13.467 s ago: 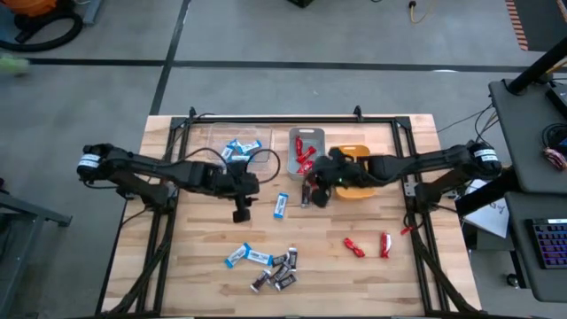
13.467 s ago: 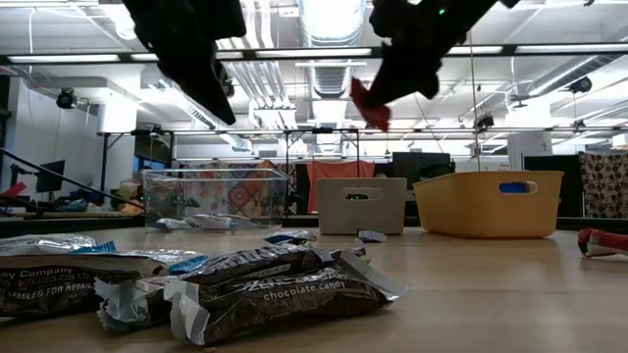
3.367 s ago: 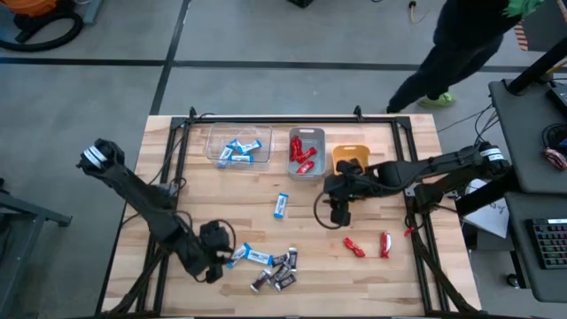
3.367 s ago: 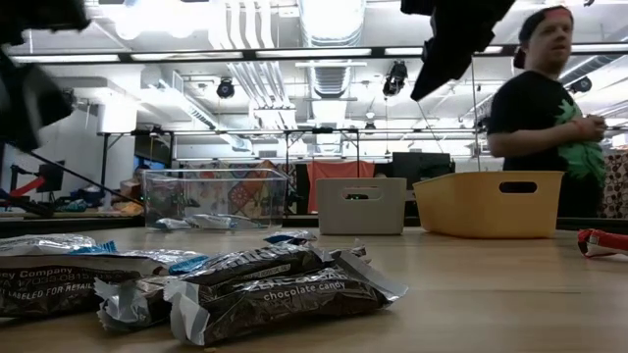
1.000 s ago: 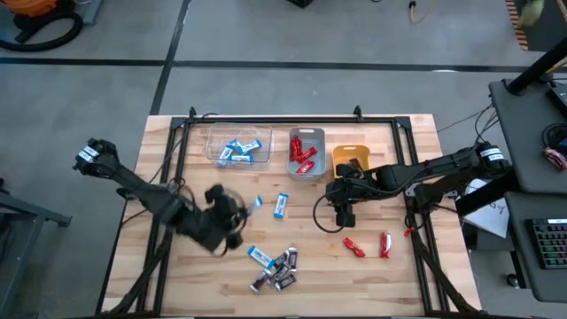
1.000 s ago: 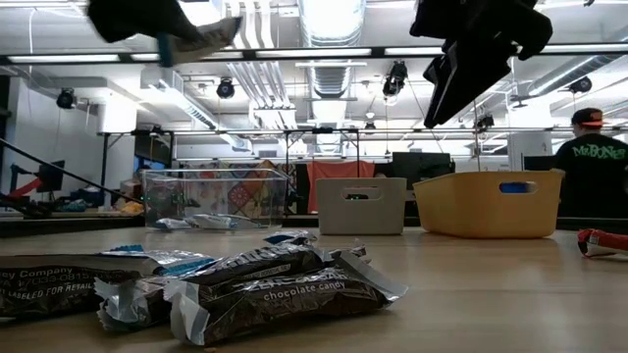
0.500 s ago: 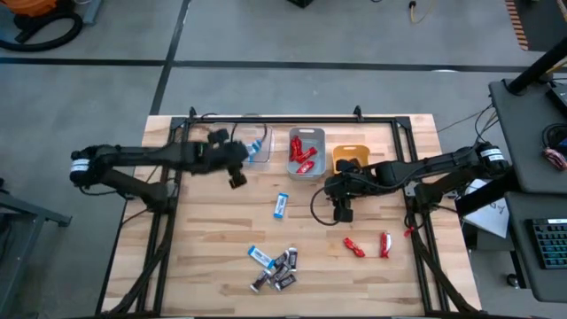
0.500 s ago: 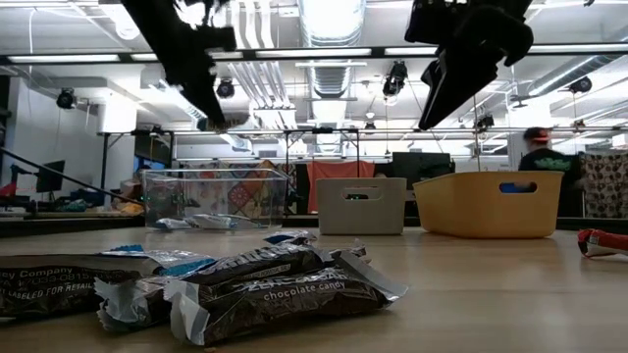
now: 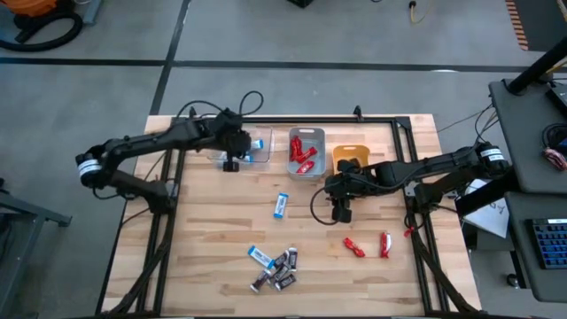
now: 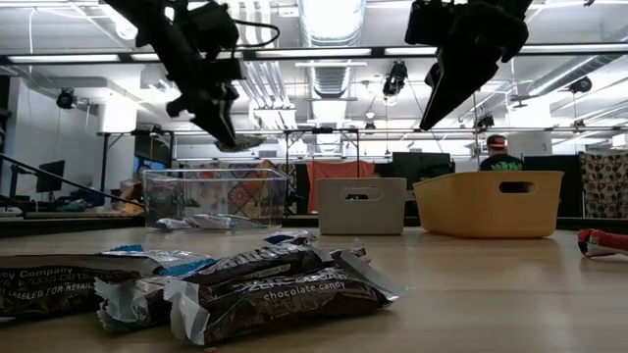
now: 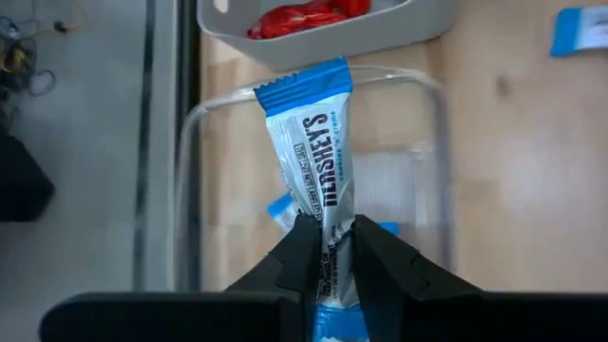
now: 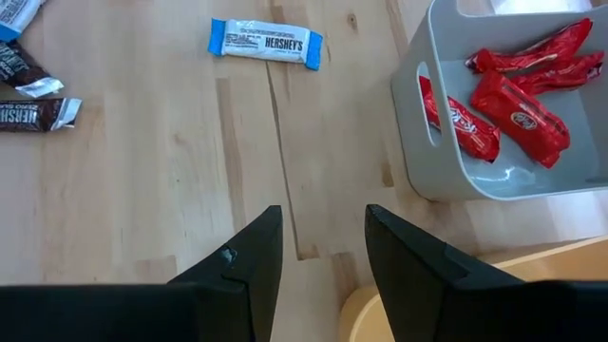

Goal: Organize candy in baskets
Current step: Put the white chocolate into the transparent bin, then put the red chocolate into the gray bin

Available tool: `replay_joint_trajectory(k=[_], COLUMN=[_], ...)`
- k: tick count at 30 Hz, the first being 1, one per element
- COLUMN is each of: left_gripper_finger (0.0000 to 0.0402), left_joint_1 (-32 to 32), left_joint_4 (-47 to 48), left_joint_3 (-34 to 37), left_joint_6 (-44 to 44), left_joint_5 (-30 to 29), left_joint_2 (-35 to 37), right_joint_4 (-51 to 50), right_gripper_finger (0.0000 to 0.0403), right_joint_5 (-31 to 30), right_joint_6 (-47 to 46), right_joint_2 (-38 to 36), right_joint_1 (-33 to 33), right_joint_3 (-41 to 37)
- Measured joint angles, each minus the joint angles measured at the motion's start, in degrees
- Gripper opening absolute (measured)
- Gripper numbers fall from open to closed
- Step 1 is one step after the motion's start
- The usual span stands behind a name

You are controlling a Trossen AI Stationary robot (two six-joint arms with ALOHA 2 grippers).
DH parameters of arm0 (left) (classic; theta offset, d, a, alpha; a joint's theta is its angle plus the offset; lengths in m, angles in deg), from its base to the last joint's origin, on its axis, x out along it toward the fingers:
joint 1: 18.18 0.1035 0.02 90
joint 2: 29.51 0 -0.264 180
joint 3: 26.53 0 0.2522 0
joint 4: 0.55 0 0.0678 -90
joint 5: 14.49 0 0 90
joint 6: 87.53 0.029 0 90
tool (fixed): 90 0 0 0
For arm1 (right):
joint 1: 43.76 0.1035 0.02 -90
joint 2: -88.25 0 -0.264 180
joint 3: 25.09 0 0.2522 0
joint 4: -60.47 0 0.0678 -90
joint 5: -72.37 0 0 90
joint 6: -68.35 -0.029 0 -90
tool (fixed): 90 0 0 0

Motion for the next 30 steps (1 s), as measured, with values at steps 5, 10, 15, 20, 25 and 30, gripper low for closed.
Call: replay_joint_trajectory(k=[5, 10, 15, 20, 25, 30], left_gripper_finger=[0.0038, 0.0038, 0.0038, 0.0058, 0.0101, 0.0138], left_joint_1=[2.1, 4.1, 4.9, 4.9, 4.9, 4.9], left_joint_4=[-2.7, -3.4, -3.4, -3.4, -3.4, -3.1], left_joint_3=[0.0, 0.0, -0.2, -0.2, -0.2, -0.2], left_joint_6=[4.5, 3.0, 0.9, 0.5, -0.2, -1.2], left_joint_5=[0.0, 0.2, 0.1, -0.1, -0.5, -3.3], left_joint_2=[-4.2, -7.5, -9.0, -9.0, -8.9, -8.8], right_joint_4=[0.6, 0.8, 0.8, 0.8, 0.8, 0.8], right_gripper_finger=[0.0139, 0.014, 0.0165, 0.0191, 0.0196, 0.0196], right_joint_5=[0.0, 1.5, 3.1, 3.1, 3.1, 3.1], right_joint_6=[-1.1, -4.1, -6.8, -6.9, -7.5, -8.5], right_joint_2=[0.0, 0.0, 0.0, 0.0, 0.0, 0.0], right_joint_1=[0.0, 0.0, 0.0, 0.0, 0.0, 0.0], right_joint_3=[0.0, 0.0, 0.0, 0.0, 0.0, 0.0])
